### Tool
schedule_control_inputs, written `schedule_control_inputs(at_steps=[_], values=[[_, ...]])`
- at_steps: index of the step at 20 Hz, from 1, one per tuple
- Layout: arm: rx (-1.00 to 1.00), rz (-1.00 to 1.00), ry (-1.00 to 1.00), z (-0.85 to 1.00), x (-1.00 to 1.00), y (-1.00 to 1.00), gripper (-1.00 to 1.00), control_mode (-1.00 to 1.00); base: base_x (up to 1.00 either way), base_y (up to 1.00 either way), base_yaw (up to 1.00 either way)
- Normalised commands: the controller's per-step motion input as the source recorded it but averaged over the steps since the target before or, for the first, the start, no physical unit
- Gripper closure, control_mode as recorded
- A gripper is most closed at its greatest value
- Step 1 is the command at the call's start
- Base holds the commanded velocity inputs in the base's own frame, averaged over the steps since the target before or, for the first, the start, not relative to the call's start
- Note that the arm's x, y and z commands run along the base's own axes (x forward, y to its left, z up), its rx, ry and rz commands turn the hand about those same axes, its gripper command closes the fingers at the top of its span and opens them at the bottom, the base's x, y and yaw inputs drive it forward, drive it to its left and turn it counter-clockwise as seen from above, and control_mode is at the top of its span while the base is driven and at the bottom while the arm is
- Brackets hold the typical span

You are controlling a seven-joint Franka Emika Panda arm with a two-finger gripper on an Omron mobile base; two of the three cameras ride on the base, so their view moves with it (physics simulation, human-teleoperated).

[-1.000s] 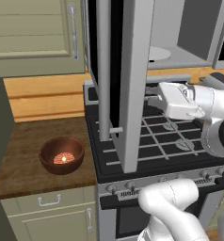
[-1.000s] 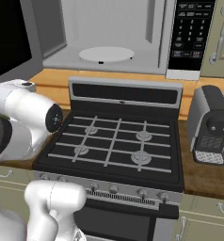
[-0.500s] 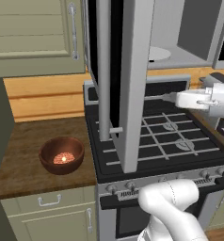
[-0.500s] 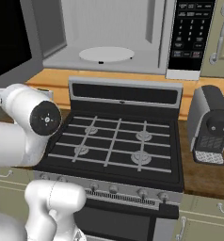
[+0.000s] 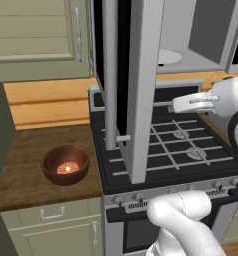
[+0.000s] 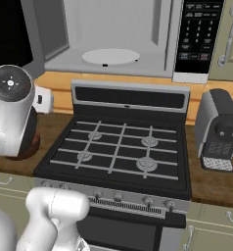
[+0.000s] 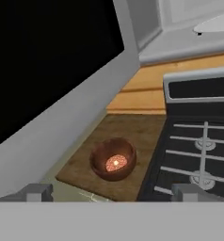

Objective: Open the microwave, place the bowl with waffle inside the microwave, then close the microwave door and turn it on.

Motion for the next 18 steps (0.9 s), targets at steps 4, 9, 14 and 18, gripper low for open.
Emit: schedule_control_inputs(at_steps=[4, 9, 14, 18], values=[[-0.25, -0.1, 0.35, -0.25, 0.09, -0.34, -1.0, -1.0, 0.0, 0.0, 0.0], [-0.06, -0.01, 0.32, -0.69, 0.37, -0.01, -1.0, -1.0, 0.0, 0.0, 0.0], [0.02, 0.0, 0.15, -0.98, 0.62, 0.0, -1.0, -1.0, 0.0, 0.0, 0.0], [0.01, 0.0, 0.04, -0.71, 0.72, 0.0, -1.0, -1.0, 0.0, 0.0, 0.0]])
